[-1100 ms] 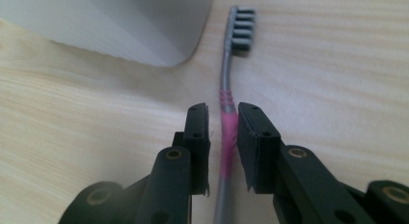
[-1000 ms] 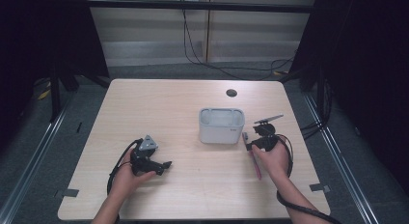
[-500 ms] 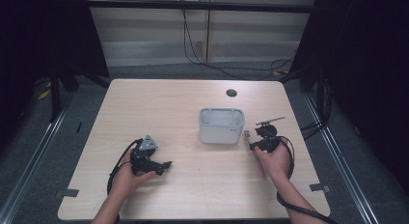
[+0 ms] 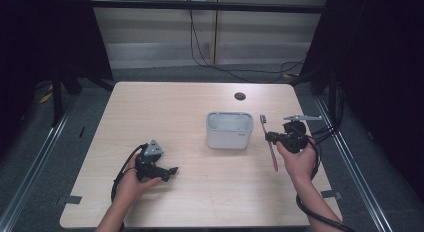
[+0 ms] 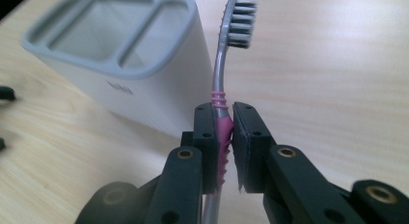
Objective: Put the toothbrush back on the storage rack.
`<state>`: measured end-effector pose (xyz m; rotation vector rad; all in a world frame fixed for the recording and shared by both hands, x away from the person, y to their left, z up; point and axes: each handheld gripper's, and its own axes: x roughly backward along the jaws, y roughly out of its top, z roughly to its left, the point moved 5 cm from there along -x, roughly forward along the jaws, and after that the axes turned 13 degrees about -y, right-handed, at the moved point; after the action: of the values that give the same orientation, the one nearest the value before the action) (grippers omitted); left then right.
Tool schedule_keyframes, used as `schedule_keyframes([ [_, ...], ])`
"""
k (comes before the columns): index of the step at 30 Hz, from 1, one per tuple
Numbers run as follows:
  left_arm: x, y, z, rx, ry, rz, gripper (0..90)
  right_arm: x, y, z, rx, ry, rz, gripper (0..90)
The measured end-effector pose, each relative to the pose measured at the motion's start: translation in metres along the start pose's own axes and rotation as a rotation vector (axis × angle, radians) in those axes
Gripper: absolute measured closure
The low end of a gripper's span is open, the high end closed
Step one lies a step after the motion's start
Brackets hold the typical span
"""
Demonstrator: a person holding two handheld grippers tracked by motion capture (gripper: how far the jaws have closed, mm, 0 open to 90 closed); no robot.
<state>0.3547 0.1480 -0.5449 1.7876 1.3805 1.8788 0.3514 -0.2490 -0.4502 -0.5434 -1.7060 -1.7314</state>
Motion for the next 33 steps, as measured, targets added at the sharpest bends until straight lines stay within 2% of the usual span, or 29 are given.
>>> schedule_keyframes([
  [1, 0.0, 0.0, 0.0, 0.0, 0.0, 0.001, 10.4, 0.005, 0.007, 0.002, 0.005, 0.015, -0.052, 81.1],
  [3, 0.0, 0.0, 0.0, -0.002, 0.0, 0.002, 10.4, 0.01, 0.013, 0.004, 0.003, 0.023, -0.096, 81.2],
  [5, 0.0, 0.0, 0.0, -0.002, 0.0, 0.002, 10.4, 0.012, 0.017, 0.005, 0.002, 0.028, -0.116, 81.1],
  [9, 0.0, 0.0, 0.0, -0.002, 0.0, 0.003, 10.4, 0.021, 0.032, 0.012, 0.009, 0.052, -0.213, 81.1],
  [11, 0.0, 0.0, 0.0, -0.002, 0.0, 0.003, 10.4, 0.022, 0.034, 0.013, 0.016, 0.046, -0.225, 81.1],
  [12, 0.0, 0.0, 0.0, -0.002, 0.0, 0.003, 10.4, 0.024, 0.039, 0.015, 0.027, 0.035, -0.253, 81.1],
  [14, 0.0, 0.0, 0.0, 0.0, 0.0, 0.001, 10.4, 0.025, 0.041, 0.016, 0.021, 0.036, -0.264, 81.1],
  [16, 0.0, 0.0, 0.0, -0.002, 0.0, 0.002, 10.4, 0.027, 0.048, 0.017, -0.005, 0.06, -0.297, 81.1],
  [20, 0.0, 0.0, 0.0, -0.002, 0.0, 0.003, 10.4, 0.026, 0.054, 0.019, -0.008, 0.067, -0.331, 81.1],
  [21, 0.0, 0.0, 0.0, -0.002, -0.001, 0.003, 10.4, 0.026, 0.058, 0.021, -0.012, 0.073, -0.359, 81.1],
  [22, 0.0, 0.0, 0.0, -0.002, 0.0, 0.002, 10.4, 0.026, 0.058, 0.021, -0.012, 0.073, -0.359, 81.1],
  [25, 0.0, 0.0, 0.0, -0.003, -0.001, 0.003, 10.3, 0.025, 0.065, 0.027, -0.014, 0.088, -0.404, 81.1],
  [30, 0.0, 0.0, 0.0, -0.002, 0.0, 0.003, 10.4, 0.021, 0.072, 0.035, 0.017, 0.09, -0.407, 81.1],
  [33, 0.0, 0.0, 0.0, -0.002, 0.0, 0.003, 10.4, 0.02, 0.075, 0.036, 0.017, 0.094, -0.417, 81.1],
])
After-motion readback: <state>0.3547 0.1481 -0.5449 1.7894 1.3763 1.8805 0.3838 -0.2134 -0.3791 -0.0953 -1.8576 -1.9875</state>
